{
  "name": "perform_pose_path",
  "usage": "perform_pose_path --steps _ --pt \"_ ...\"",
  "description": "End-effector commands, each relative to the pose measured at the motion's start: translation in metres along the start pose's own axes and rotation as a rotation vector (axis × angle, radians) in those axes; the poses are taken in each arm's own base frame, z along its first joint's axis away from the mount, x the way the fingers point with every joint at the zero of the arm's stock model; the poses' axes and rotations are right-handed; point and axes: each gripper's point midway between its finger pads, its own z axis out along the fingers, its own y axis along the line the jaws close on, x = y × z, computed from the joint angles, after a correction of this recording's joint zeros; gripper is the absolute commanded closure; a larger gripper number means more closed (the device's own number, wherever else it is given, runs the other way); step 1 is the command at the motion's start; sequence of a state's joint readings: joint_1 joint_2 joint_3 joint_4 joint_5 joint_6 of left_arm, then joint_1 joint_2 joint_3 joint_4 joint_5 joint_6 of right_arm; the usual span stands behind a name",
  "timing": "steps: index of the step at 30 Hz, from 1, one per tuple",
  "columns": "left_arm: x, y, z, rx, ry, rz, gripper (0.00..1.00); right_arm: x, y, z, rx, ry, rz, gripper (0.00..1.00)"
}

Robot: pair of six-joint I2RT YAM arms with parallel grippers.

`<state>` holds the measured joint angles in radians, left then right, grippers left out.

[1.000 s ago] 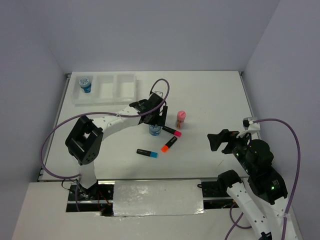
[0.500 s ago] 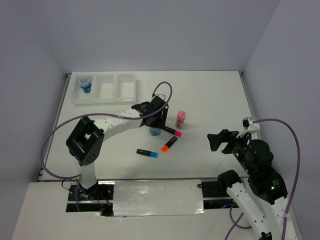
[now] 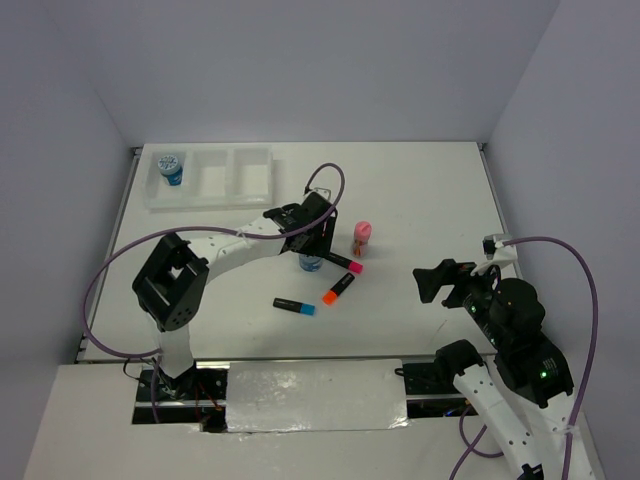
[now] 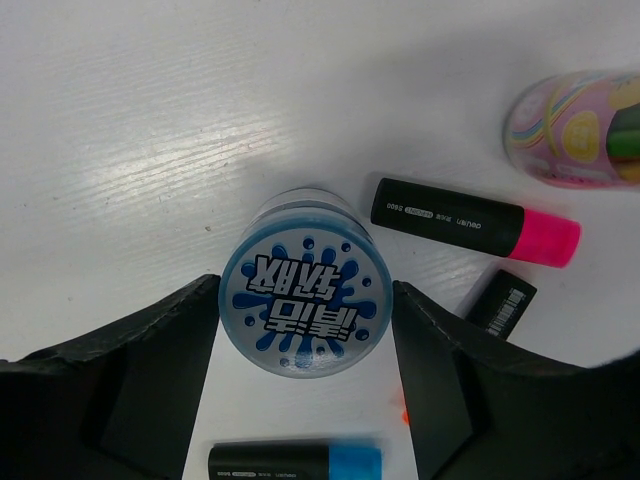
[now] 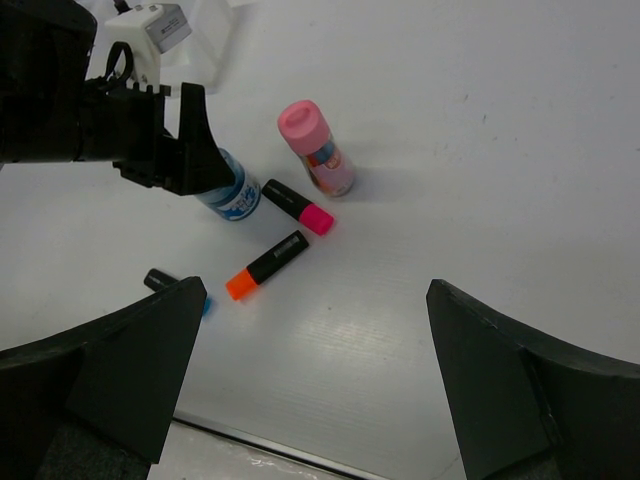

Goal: Sort the stationery into containers
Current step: Pick up the stationery from the center of the board.

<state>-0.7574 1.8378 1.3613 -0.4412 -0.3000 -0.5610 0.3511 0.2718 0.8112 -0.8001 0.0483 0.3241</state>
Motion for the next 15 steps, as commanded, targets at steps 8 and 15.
perform_pose_path --steps 8,15 --pt "0.015 0.007 0.015 -0.061 0.055 0.007 0.08 -0.009 0.006 0.002 -0.028 -0.037 -0.011 0.00" --pt "0.005 0.006 0.006 -0.051 0.024 -0.001 0.66 -0.009 0.006 0.002 -0.029 -0.038 -0.012 0.00"
